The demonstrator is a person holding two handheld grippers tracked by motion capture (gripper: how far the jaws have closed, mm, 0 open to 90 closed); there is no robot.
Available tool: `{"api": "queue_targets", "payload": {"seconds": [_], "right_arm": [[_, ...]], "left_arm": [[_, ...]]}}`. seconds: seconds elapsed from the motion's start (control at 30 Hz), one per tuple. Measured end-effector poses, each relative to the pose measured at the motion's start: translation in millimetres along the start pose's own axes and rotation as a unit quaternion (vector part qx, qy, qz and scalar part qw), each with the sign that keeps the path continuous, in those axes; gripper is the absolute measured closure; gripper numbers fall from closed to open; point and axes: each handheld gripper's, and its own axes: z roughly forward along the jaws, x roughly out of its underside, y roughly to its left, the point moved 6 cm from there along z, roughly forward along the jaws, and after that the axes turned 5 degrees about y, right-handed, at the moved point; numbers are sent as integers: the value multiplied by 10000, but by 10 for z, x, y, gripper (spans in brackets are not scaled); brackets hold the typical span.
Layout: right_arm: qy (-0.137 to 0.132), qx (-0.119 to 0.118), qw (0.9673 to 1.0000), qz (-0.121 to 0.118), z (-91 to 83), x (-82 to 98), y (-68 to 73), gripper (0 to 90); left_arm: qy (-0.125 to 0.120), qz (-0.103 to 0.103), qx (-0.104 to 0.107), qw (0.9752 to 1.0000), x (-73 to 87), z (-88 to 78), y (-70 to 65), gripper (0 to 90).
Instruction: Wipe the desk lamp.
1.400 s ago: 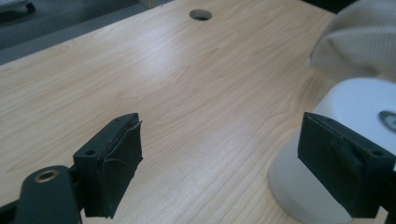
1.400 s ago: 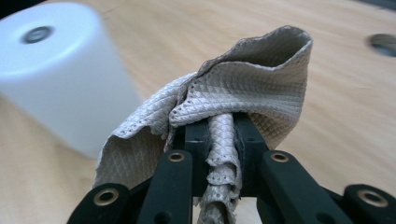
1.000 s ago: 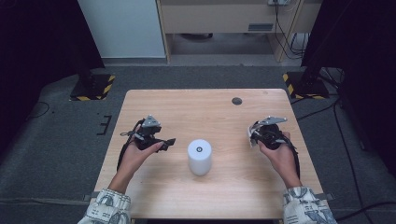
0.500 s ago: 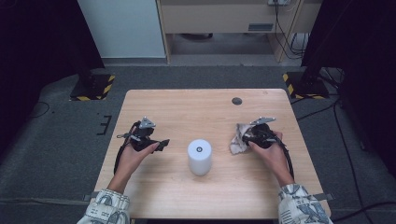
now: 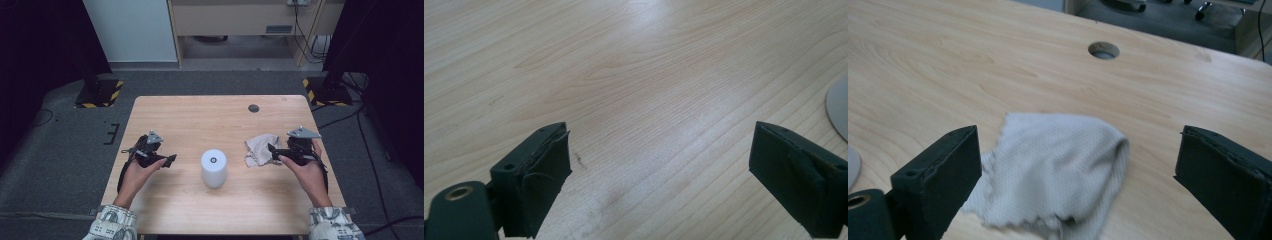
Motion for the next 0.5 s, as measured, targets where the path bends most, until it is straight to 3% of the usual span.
{"api": "queue_targets", "payload": {"seconds": [0.13,0.27,0.37,0.5], "right_arm": [[174,34,9998,33,-23,222,-48,67],[614,-21,9981,-25,20,469,-60,81],[980,-6,9952,81,60,646,-88,87],[1119,15,9931,355,53,779,-188,88]], "left_arm": [[278,73,-36,9996,82,81,9,73],[501,158,-138,9985,171,151,20,67],[545,111,-110,9984,200,172,42,65],[690,-16,-69,9976,280,243,103,56]]}}
